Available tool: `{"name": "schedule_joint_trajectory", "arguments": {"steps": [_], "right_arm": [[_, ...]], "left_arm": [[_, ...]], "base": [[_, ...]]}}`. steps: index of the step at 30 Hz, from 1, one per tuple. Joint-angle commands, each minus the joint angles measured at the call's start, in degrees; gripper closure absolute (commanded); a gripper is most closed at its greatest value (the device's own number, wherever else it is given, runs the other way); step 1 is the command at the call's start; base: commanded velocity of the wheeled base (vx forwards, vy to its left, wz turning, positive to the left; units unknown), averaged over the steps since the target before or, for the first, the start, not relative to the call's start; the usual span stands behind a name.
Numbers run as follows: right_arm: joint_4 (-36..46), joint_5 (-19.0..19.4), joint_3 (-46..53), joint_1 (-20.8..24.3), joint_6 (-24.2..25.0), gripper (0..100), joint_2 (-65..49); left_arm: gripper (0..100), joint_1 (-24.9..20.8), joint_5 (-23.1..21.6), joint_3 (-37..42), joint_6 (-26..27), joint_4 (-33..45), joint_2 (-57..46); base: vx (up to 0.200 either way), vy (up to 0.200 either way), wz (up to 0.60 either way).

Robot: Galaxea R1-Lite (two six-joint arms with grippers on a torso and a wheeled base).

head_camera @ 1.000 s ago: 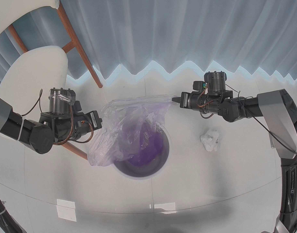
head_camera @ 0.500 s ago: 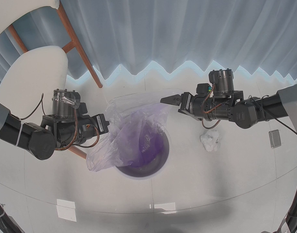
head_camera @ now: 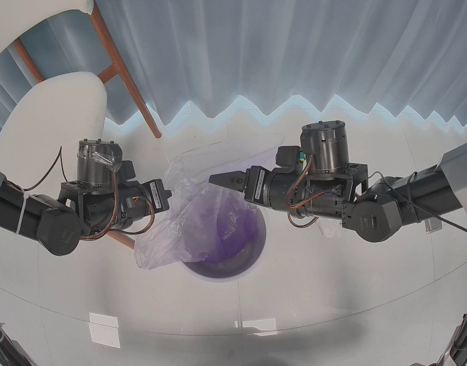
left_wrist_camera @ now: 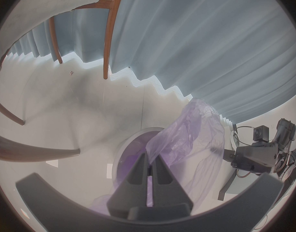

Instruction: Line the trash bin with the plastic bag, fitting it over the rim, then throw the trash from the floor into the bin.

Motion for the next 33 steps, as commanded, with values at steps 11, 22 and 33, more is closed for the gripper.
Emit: {"name": "schedule_joint_trajectory", "arguments": {"steps": [11, 22, 33], "right_arm": [[2.8, -3.6, -9.5, 1.7, -0.2, 0, 7.3], [5.2, -6.3, -5.2, 2.1, -0.3, 100, 2.7], [5.2, 0.4, 4.5, -9.2, -4.9, 100, -4.4]], "left_arm": [[100, -0.7, 0.0, 1.0, 0.1, 0.0, -1.5], [100, -0.2, 0.1, 1.1, 0.0, 0.1, -1.4], [100, 3.9, 5.8, 1.5, 0.3, 0.8, -1.6]], "base": [[0.000, 0.000, 0.00], [0.000, 0.000, 0.00], [0.000, 0.000, 0.00]]}}
